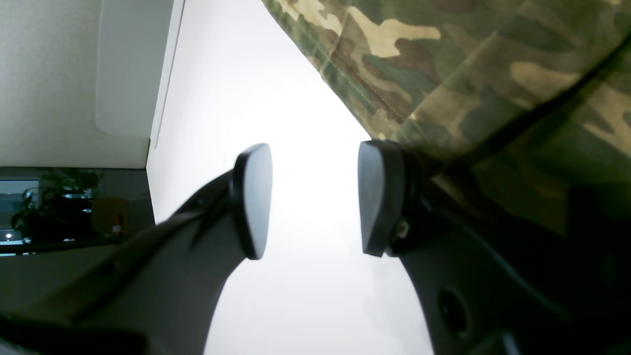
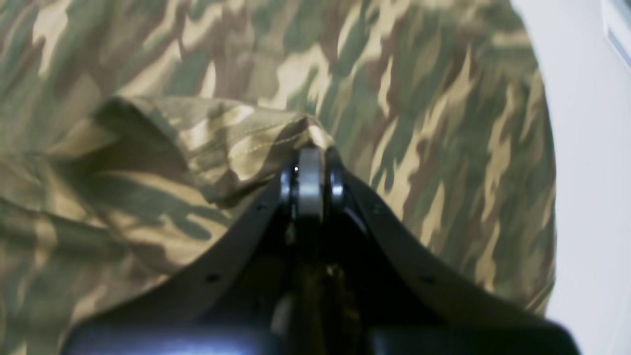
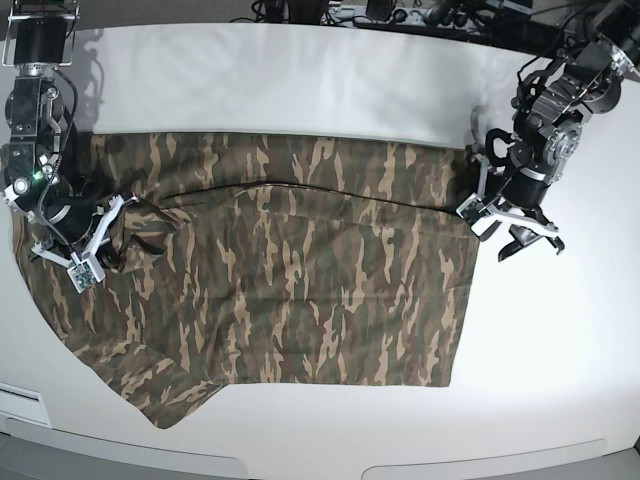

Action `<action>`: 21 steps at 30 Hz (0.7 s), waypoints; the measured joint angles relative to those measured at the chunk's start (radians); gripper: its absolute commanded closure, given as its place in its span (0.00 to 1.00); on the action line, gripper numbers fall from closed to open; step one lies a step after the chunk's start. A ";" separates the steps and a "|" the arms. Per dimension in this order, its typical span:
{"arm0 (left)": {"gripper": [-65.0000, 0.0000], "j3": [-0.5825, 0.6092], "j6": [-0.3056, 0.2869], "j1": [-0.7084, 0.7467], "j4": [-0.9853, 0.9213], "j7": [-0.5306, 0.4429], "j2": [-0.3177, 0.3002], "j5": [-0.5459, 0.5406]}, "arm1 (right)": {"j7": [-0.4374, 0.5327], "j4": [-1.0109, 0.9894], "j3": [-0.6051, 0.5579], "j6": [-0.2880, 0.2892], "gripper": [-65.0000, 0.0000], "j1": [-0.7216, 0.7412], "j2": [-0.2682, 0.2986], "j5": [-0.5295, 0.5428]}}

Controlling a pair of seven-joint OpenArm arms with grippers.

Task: Fold the T-shirt properly
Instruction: 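Grasp the shirt edge near the sleeve with the right gripper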

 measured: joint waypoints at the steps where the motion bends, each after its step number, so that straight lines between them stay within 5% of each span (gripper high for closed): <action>1: 0.55 0.000 0.000 0.000 0.000 0.000 0.000 0.000 | 0.001 -0.009 0.000 -0.010 1.00 0.012 -0.001 0.000; 6: 0.55 0.000 0.000 0.000 0.000 0.001 0.000 0.000 | 0.000 -0.054 -0.001 -0.044 1.00 0.048 0.000 -0.026; 14: 0.55 0.000 0.000 0.000 0.000 0.015 0.000 0.000 | 0.015 -0.080 -0.001 -0.196 1.00 0.050 -0.002 -0.071; 18: 0.55 0.000 0.000 0.000 0.000 0.015 0.000 0.000 | 0.015 -0.080 -0.001 -0.187 1.00 0.050 -0.001 -0.094; 19: 0.55 0.000 0.000 0.000 0.000 0.016 0.000 0.000 | 0.015 -0.080 -0.001 -0.178 0.95 0.050 -0.001 -0.095; 21: 0.55 0.000 0.000 0.000 0.000 0.016 0.000 0.018 | 0.016 -0.080 -0.001 -0.159 0.65 0.050 -0.001 -0.099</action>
